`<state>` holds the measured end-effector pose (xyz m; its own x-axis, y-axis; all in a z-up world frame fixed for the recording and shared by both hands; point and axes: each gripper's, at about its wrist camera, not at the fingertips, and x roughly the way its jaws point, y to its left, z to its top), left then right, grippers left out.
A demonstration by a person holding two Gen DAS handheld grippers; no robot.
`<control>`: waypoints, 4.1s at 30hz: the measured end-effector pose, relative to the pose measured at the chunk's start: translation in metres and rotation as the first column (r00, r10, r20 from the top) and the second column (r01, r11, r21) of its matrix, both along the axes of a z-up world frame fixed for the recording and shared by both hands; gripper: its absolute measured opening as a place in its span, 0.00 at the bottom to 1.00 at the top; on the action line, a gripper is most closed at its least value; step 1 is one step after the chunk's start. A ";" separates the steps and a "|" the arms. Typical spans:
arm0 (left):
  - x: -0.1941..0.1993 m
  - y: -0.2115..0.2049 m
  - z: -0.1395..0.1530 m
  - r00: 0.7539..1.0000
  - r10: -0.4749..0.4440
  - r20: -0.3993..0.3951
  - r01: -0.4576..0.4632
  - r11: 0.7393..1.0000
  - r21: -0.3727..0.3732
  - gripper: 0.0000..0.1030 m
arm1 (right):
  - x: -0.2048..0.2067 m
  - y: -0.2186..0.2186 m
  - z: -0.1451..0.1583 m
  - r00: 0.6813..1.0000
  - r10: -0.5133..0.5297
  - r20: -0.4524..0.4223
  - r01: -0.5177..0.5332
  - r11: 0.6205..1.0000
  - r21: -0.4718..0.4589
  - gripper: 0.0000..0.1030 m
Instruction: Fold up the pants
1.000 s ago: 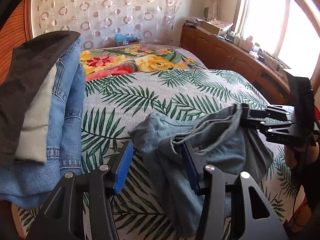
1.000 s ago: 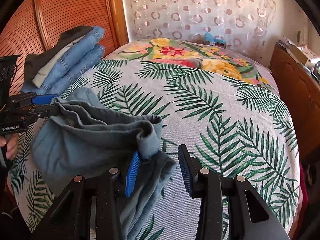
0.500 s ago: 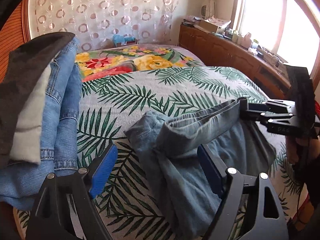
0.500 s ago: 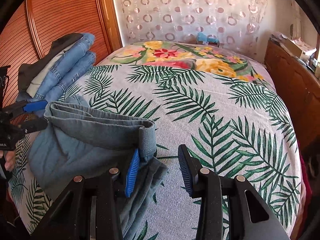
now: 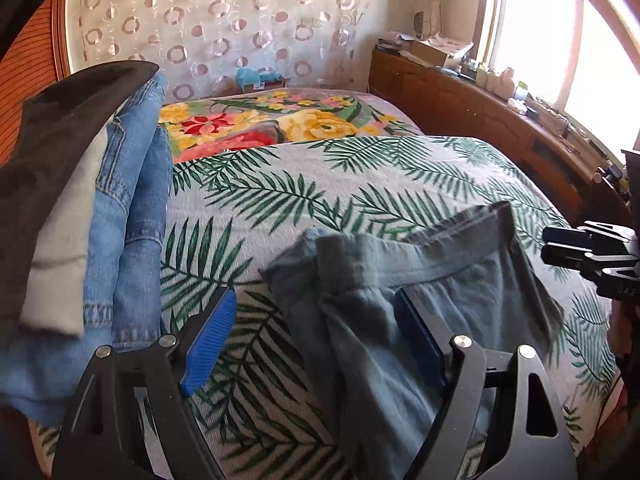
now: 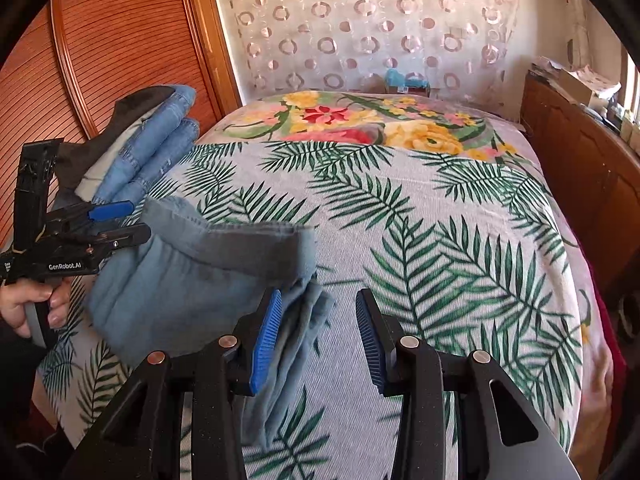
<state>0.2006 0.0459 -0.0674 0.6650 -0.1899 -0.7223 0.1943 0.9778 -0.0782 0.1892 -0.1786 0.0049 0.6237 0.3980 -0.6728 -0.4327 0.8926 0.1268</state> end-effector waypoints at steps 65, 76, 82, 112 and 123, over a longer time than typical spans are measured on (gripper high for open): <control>-0.061 -0.003 -0.025 0.998 -0.025 -0.053 0.024 1.000 -0.009 0.74 | -0.015 0.014 -0.014 0.999 -0.007 -0.035 0.006 1.000 -0.023 0.52; -0.043 0.003 0.002 1.000 -0.011 -0.003 0.010 0.999 -0.042 0.74 | 0.000 0.030 -0.024 1.000 -0.009 -0.015 0.008 0.998 -0.067 0.52; -0.015 0.003 0.002 1.000 -0.021 -0.013 0.020 0.997 -0.068 0.69 | -0.005 0.031 -0.028 1.000 -0.006 0.007 0.007 0.997 -0.083 0.52; 0.009 -0.002 -0.023 0.999 -0.013 -0.050 0.011 0.999 -0.050 0.63 | 0.004 0.036 -0.025 1.000 0.012 -0.020 -0.014 0.996 -0.086 0.44; 0.007 -0.001 -0.023 0.998 -0.049 -0.049 0.045 0.995 -0.084 0.34 | 0.011 0.036 -0.027 0.999 0.032 -0.030 -0.032 0.999 -0.026 0.15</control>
<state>0.2074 0.0445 -0.0904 0.6166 -0.2807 -0.7355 0.2340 0.9574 -0.1693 0.2002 -0.1422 -0.0224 0.5905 0.3991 -0.7014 -0.4576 0.8815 0.1164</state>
